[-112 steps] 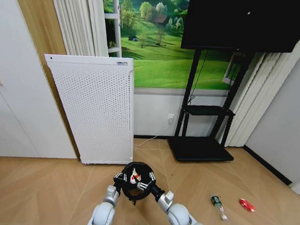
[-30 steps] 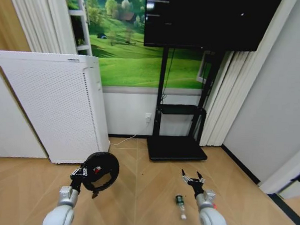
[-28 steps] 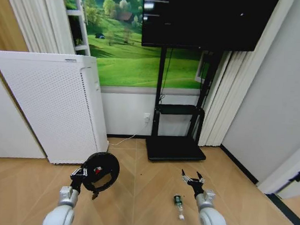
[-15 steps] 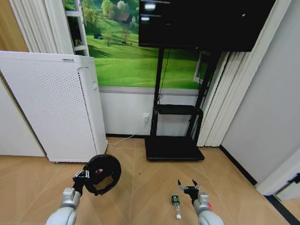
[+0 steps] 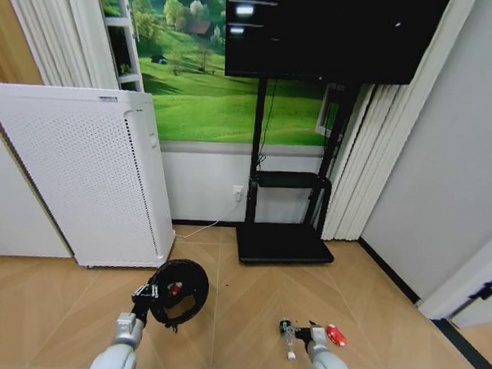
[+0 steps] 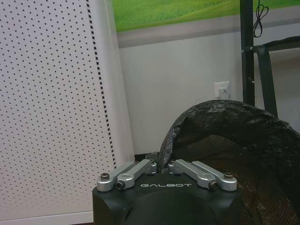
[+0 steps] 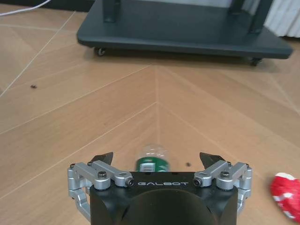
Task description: Pick up the trash bin and place the garbage on the floor into it.
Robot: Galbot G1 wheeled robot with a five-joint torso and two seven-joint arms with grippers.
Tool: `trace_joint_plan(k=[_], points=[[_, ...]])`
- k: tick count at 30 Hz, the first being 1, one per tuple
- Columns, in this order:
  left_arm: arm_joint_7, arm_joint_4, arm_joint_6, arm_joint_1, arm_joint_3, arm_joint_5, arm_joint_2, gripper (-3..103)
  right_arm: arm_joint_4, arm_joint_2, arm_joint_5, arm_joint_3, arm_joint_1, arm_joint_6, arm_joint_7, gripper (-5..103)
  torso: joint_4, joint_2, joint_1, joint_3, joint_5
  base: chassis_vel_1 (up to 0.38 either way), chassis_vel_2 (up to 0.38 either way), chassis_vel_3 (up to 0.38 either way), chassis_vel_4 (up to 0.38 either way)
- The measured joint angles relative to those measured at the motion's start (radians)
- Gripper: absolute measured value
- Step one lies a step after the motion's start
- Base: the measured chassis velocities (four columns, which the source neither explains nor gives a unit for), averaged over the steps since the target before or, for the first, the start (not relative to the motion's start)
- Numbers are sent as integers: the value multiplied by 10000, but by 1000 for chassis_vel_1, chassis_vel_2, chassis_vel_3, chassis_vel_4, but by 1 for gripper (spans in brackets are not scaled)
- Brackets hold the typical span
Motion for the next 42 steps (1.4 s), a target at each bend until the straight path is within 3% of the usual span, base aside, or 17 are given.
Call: trace_joint_plan(k=[6, 26, 29, 35, 38, 39, 42], points=[[9, 228, -97, -12, -70, -13, 109, 4, -1263, 463, -47, -954, 856, 8, 9, 100, -3, 0, 0, 1, 3, 0, 0, 0, 0], [16, 519, -205, -42, 23, 114, 17, 4, -3502, 1275, -797, -1296, 1622, 31, -156, 103, -1, 2, 0, 0, 3, 0, 0, 0, 0], [17, 559, -219, -48, 35, 134, -7, 4, -3642, 1333, -863, -1293, 1652, 60, -195, 100, -2, 2, 0, 1, 3, 0, 0, 0, 0], [17, 630, -260, -56, 36, 149, -32, 4, -3884, 1412, -989, -1202, 1713, 173, -331, 73, -2, 2, 0, 1, 3, 0, 0, 0, 0], [17, 640, -270, -59, 32, 150, -31, 4, -3888, 1406, -1000, -1197, 1713, 198, -353, 73, -2, 1, 0, 1, 3, 0, 0, 0, 0], [17, 650, -276, -68, 23, 150, -27, 4, -3893, 1400, -1025, -1189, 1713, 226, -367, 62, -3, 1, 0, 0, 2, 0, 0, 0, 0], [17, 667, -280, -90, 8, 147, -13, 4, -3894, 1395, -1065, -1182, 1714, 247, -367, 51, -2, 1, 0, 0, 2, 0, 0, 0, 0]])
